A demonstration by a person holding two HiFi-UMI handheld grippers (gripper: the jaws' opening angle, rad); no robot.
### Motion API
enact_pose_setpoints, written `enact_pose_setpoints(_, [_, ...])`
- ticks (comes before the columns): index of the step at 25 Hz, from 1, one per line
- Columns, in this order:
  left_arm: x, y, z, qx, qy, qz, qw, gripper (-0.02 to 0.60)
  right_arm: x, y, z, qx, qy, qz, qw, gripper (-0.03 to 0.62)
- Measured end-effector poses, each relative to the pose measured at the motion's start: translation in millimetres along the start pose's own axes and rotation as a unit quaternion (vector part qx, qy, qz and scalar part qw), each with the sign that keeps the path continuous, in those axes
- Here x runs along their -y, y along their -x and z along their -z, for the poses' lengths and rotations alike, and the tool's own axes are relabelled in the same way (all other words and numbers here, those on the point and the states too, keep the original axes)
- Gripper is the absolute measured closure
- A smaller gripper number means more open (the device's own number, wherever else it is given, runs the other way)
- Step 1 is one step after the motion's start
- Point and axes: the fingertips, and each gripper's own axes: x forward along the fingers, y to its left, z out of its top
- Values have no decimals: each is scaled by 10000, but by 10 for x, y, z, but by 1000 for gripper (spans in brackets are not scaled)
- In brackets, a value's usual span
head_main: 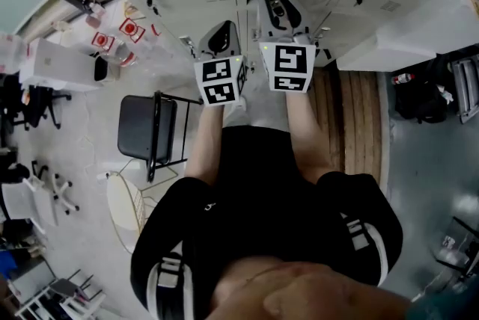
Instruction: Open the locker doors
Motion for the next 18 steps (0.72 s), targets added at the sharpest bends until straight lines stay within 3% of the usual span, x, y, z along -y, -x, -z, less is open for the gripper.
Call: enact_pose_setpoints(18, [480, 222, 145, -66, -30, 340, 9994, 577, 109, 547, 14, 7, 54, 169, 9998, 488])
